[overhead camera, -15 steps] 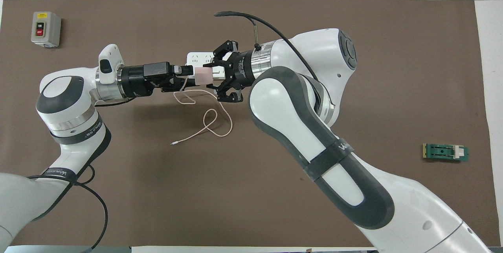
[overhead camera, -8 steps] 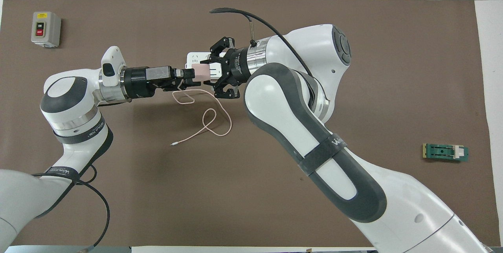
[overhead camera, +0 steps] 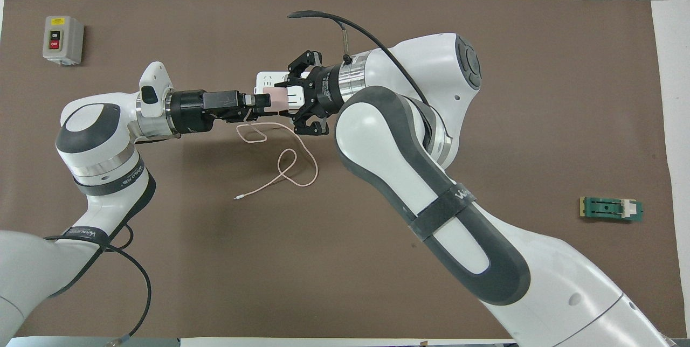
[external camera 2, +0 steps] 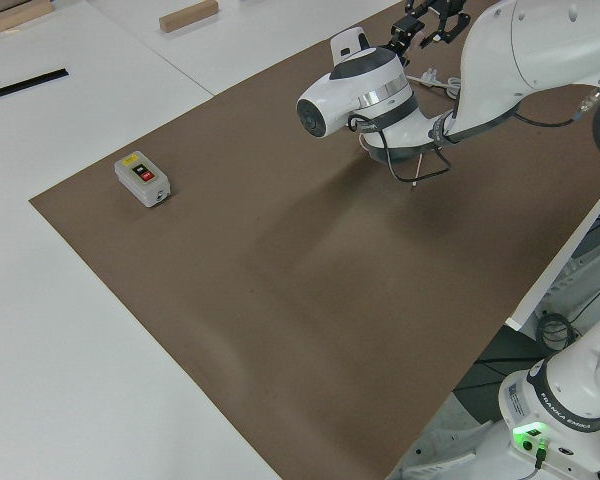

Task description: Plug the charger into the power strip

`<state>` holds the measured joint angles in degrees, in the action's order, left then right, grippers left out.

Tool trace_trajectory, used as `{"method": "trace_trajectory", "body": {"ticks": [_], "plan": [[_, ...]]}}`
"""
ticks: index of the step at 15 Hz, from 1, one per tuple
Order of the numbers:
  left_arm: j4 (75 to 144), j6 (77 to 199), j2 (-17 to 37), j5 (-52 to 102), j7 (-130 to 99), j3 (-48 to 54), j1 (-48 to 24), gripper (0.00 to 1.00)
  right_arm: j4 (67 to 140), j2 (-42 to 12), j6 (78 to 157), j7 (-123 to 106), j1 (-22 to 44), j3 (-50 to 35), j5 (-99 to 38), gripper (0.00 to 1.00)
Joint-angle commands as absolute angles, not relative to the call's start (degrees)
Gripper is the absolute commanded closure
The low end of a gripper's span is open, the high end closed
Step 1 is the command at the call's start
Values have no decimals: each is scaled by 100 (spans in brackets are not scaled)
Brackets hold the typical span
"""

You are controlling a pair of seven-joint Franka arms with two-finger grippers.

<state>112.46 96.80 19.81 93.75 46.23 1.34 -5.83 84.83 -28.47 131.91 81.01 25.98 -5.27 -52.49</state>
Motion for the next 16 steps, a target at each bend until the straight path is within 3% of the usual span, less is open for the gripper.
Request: {"method": "trace_trajectory", "body": {"ticks": [1,3,4,5,7,8,9,12,13,16], "plan": [[11119,9598,2021,9466,4702,70,-659,15,8314,-2944,13227,8279,2637,-510,-5106,100],[11109,9598,2013,9466,4693,70,-650,22,8323,-2944,13228,8279,2637,-510,-5106,100],[11109,9598,2013,9466,4693,70,-650,34,8315,-2944,13228,8279,2628,-510,-5106,100],[11109,9598,2013,9466,4676,70,-650,55,8314,-2944,13228,8279,2628,-510,-5106,100],[11109,9589,2013,9466,4658,70,-633,85,8314,-2944,13236,8279,2628,-510,-5106,100],[11109,9589,2004,9466,4658,62,-624,95,8314,-2944,13228,8279,2628,-510,-5115,100],[11109,9589,1987,9457,4667,62,-615,100,8314,-2944,13236,8279,2628,-510,-5115,100],[11109,9659,1925,9378,4649,26,-615,100,8323,-2944,13219,8288,2628,-510,-5133,100],[11092,9677,1925,9326,4641,26,-615,100,8323,-2936,13184,8332,2628,-501,-5124,1],[11048,9712,1960,9255,4632,26,-589,100,8367,-2883,13113,8516,2575,-501,-5115,0]]}}
